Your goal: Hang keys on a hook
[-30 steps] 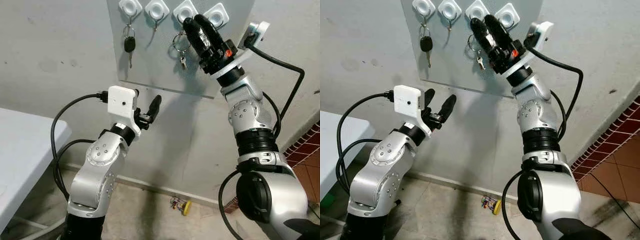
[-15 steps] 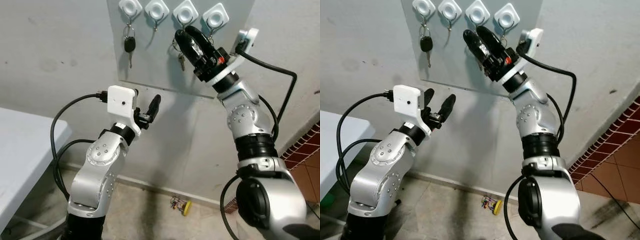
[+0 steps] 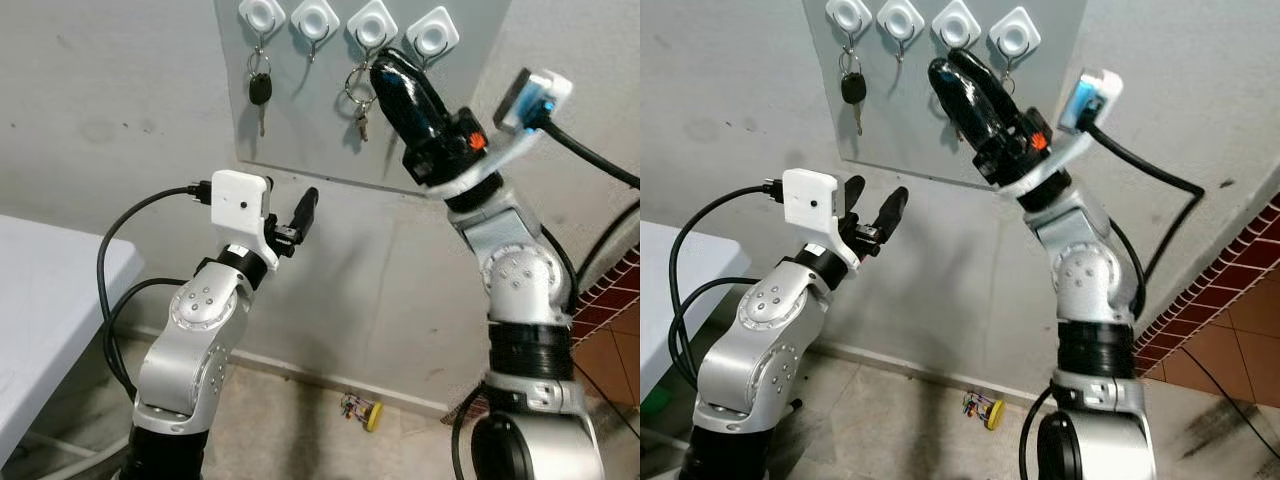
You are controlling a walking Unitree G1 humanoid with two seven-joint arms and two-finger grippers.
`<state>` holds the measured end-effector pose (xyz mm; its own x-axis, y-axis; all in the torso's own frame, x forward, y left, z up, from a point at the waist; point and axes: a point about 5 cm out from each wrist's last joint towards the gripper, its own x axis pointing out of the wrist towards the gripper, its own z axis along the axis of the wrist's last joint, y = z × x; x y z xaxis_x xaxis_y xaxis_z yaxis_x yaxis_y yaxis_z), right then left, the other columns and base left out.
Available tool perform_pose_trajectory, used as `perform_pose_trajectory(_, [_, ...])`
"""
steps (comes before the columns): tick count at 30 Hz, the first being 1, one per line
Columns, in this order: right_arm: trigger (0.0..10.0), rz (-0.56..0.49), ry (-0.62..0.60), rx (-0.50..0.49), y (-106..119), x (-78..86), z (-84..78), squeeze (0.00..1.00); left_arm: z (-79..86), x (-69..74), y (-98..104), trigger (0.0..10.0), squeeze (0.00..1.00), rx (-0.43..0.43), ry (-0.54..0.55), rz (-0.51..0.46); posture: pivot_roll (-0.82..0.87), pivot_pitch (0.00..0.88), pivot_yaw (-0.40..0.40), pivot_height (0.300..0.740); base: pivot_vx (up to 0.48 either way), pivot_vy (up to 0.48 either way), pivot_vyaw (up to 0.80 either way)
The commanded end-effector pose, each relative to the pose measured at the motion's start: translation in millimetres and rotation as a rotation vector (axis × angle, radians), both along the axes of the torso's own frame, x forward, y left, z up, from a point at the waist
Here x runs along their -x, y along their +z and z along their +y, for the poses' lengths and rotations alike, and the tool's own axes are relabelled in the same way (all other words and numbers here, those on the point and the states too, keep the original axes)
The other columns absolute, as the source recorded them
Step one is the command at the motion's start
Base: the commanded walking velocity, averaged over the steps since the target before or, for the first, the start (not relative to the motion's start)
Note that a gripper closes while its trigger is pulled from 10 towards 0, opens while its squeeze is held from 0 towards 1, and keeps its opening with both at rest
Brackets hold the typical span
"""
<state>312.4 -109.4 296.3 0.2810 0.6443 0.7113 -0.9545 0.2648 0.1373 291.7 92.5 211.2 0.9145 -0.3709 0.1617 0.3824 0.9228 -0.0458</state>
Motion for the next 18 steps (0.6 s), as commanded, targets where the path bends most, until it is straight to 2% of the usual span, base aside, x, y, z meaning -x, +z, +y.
perform_pose_trajectory(1, [10.0,0.002,0.003,0.000,1,9.1,-0.8,0.00,-1.0,0.1,3,10.0,0.00,-0.006,-0.003,-0.015,-0.07,0.075,-0.025,0.740,0.000,0.000,0.00])
perform_pose_trajectory(4, [10.0,0.023,-0.012,0.008,-4,13.0,-2.3,0.00,-0.7,0.3,2,10.0,0.00,-0.008,-0.003,-0.012,-0.08,0.076,-0.019,0.740,0.000,0.000,0.00])
perform_pose_trajectory(5, [10.0,0.075,-0.015,0.035,-17,20.9,-3.6,0.00,2.2,0.8,-2,10.0,0.00,-0.016,0.006,-0.005,-0.08,0.075,-0.018,0.740,0.000,0.000,0.00])
perform_pose_trajectory(7, [10.0,0.127,-0.015,0.073,-33,26.6,-3.6,0.00,5.9,1.5,-7,10.0,0.00,-0.027,0.021,0.005,-0.09,0.073,-0.015,0.740,0.000,0.000,0.00])
perform_pose_trajectory(9, [10.0,0.149,-0.013,0.096,-41,29.9,-3.0,0.00,7.7,1.8,-10,10.0,0.00,-0.028,0.024,0.011,-0.09,0.072,-0.013,0.740,0.000,0.000,0.00])
perform_pose_trajectory(15, [10.0,0.168,-0.012,0.104,-44,33.0,-2.7,0.00,8.3,1.9,-11,10.0,0.00,-0.029,0.024,0.013,-0.09,0.072,-0.013,0.740,0.000,0.000,0.00])
perform_pose_trajectory(18, [10.0,0.319,-0.028,0.257,-98,38.4,-3.0,0.00,16.1,4.0,-40,10.0,0.00,-0.095,0.049,0.074,-0.10,0.067,-0.007,0.740,0.000,0.000,0.00])
